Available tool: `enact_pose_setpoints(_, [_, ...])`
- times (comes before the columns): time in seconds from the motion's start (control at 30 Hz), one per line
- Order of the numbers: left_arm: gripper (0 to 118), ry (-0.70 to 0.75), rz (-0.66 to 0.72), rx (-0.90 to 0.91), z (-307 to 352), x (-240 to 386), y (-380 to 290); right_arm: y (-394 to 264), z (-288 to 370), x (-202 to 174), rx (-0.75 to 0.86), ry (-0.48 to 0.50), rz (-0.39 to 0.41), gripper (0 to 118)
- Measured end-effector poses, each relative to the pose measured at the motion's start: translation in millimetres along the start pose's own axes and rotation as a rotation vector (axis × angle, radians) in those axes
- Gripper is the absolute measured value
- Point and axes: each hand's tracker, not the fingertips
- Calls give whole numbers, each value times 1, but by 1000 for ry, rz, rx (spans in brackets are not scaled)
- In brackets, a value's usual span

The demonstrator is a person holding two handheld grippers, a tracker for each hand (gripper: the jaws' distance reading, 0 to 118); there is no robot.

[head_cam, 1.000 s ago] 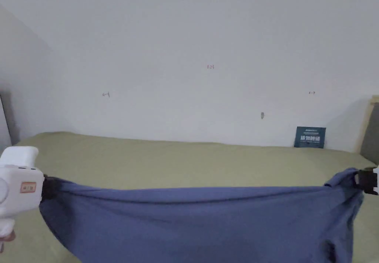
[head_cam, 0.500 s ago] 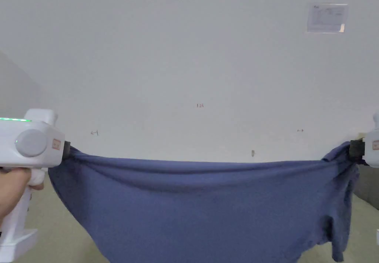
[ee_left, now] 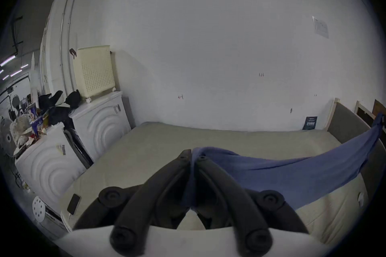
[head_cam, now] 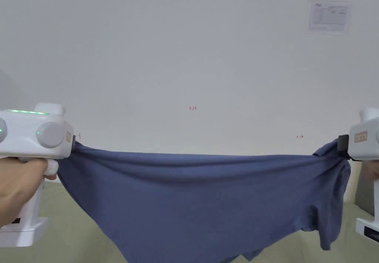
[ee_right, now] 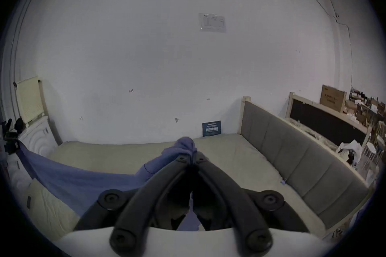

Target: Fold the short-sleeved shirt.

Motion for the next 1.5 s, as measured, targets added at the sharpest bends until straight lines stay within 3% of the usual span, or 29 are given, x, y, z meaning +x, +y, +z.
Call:
enact_pose_setpoints(0.13, [1, -18, -13, -115, -24, 6, -54, -65, -19, 7, -121, -23, 82, 0])
enact_pose_setpoints(0.33, [1, -64, -48, -255, -12, -7, -160, -196, -4, 34, -306, -4, 95, 0])
enact_pose_setpoints(0.53, [1, -106, -22, -426, 36, -33, -264, -301, 58, 65, -418, 20, 14, 0])
enact_pose_setpoints(0.63, [1, -113, -38, -455, 67, -44, -303, -337, 94, 81, -479, 25, -70, 0])
enact_pose_setpoints(0.97, [1, -178, -32, -537, 150, -94, -362, -389, 209, 99, -497, 26, -76, 0])
enact_pose_setpoints(1.17, [1, -200, -38, -575, 149, -96, -389, -413, 213, 90, -541, -1, -38, 1])
enact_pose_setpoints(1.2, [2, -203, -30, -581, 147, -96, -393, -414, 213, 88, -544, -4, -41, 7])
enact_pose_setpoints(1.23, [6, -207, -23, -579, 145, -97, -396, -416, 208, 92, -540, -11, -41, 32])
enact_pose_setpoints(1.27, [20, -212, -18, -575, 144, -95, -401, -417, 207, 90, -532, -21, -42, 71])
enact_pose_setpoints(1.3, [48, -214, -16, -571, 143, -96, -403, -416, 207, 88, -538, -27, -36, 108])
enact_pose_setpoints(1.33, [94, -217, -15, -569, 143, -96, -404, -416, 205, 86, -553, -55, -25, 114])
enact_pose_setpoints(1.37, [105, -204, -15, -554, 143, -95, -404, -417, 206, 86, -554, -66, -36, 109])
enact_pose_setpoints(1.4, [105, -180, -22, -543, 146, -94, -405, -410, 214, 86, -452, -71, -60, 109])
enact_pose_setpoints(1.5, [105, -179, 20, -495, 155, -101, -395, -407, 216, 80, -484, -58, -52, 109])
